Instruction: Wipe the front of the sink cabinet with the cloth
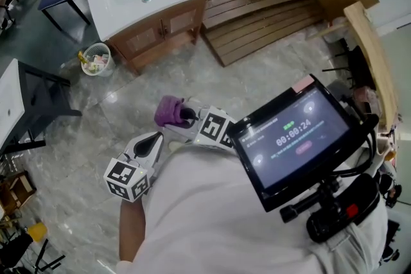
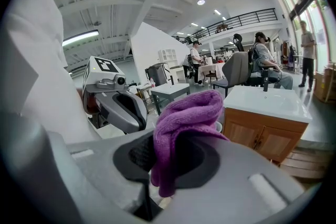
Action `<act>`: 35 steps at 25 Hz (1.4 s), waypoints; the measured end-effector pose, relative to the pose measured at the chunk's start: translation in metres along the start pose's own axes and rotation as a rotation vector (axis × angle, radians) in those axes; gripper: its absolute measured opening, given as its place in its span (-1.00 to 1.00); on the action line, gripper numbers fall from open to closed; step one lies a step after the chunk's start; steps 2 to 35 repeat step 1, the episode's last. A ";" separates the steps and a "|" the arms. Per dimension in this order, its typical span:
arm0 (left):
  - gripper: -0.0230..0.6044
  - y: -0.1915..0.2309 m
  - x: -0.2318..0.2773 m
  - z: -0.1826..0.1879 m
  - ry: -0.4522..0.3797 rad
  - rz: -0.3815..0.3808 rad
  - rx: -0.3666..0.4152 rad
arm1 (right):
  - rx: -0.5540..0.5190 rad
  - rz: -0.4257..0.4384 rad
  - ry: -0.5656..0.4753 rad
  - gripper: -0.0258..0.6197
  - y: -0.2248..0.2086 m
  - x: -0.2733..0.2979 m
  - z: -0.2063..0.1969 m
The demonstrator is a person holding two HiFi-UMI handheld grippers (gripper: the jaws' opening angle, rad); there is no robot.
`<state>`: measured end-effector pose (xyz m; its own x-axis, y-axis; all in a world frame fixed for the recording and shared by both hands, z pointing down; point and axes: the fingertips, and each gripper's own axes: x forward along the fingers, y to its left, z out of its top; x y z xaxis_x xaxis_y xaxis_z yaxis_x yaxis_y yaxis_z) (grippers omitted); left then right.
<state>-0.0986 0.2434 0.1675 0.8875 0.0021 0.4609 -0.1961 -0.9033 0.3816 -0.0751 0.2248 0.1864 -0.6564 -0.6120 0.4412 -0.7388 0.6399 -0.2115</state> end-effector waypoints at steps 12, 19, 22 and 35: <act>-0.91 0.002 -0.003 0.000 -0.001 0.001 0.000 | -0.001 0.001 -0.004 -0.70 0.001 0.003 0.002; -0.91 0.002 -0.003 0.000 -0.001 0.001 0.000 | -0.001 0.001 -0.004 -0.70 0.001 0.003 0.002; -0.91 0.002 -0.003 0.000 -0.001 0.001 0.000 | -0.001 0.001 -0.004 -0.70 0.001 0.003 0.002; -0.91 0.002 -0.003 0.000 -0.001 0.001 0.000 | -0.001 0.001 -0.004 -0.70 0.001 0.003 0.002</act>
